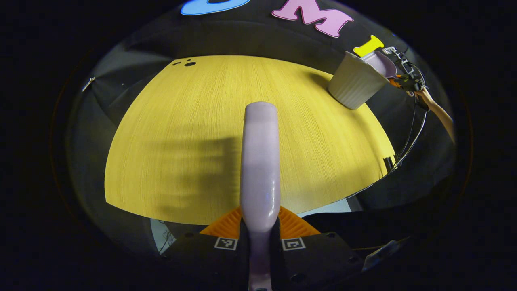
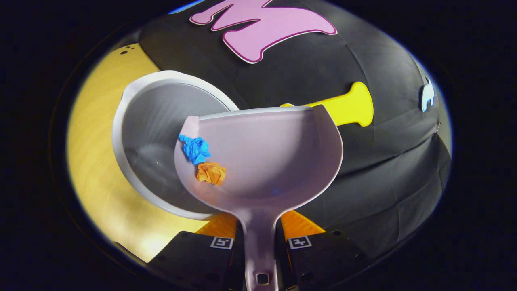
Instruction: Pick up the small broom and dustpan from the desktop, sweep the trash into the dustpan with the broom, and then empty the trash into the garbage bin.
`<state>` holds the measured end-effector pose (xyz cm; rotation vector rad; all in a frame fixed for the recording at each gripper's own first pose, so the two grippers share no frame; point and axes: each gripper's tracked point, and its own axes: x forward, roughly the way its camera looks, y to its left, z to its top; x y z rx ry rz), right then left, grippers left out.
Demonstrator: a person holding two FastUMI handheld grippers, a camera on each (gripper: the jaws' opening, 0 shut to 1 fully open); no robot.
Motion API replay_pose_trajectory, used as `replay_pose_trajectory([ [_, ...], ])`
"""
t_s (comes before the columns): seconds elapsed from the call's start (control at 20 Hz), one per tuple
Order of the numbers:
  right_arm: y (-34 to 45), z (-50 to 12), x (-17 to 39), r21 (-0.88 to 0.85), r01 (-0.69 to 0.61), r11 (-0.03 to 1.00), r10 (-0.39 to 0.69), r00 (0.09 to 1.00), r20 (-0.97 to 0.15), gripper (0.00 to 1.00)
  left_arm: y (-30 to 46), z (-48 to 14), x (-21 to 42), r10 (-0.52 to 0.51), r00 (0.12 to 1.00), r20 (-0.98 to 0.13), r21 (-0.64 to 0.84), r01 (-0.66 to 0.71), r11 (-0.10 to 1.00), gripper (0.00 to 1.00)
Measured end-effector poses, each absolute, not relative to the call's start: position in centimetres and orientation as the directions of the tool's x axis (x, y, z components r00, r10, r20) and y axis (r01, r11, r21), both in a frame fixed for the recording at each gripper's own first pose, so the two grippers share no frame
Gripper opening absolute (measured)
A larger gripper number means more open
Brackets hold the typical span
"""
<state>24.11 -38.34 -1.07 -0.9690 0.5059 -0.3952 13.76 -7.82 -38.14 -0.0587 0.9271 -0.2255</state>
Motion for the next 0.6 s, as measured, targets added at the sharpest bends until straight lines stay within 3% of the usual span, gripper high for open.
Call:
replay_pose_trajectory([
  [0.25,-38.0,-0.1,24.2,-0.923,0.097,0.371,-0.549,0.825,-0.134,0.34,-8.0,-38.6,13.4,-0.224,0.565,-0.794,-0.150,0.175,0.973,0.25],
  [0.5,-37.5,0.2,24.0,-0.973,0.036,0.228,-0.533,0.841,-0.094,0.35,-8.3,-38.6,13.4,-0.233,0.558,-0.796,-0.147,0.195,0.970,0.25],
  [0.55,-37.6,-0.1,23.9,-0.979,0.023,0.204,-0.530,0.843,-0.090,0.31,-8.3,-38.7,13.4,-0.234,0.556,-0.798,-0.146,0.199,0.969,0.25],
  [0.6,-37.3,-0.2,24.0,-0.981,0.009,0.193,-0.527,0.845,-0.096,0.34,-8.3,-38.7,13.3,-0.234,0.553,-0.800,-0.144,0.202,0.969,0.25],
])
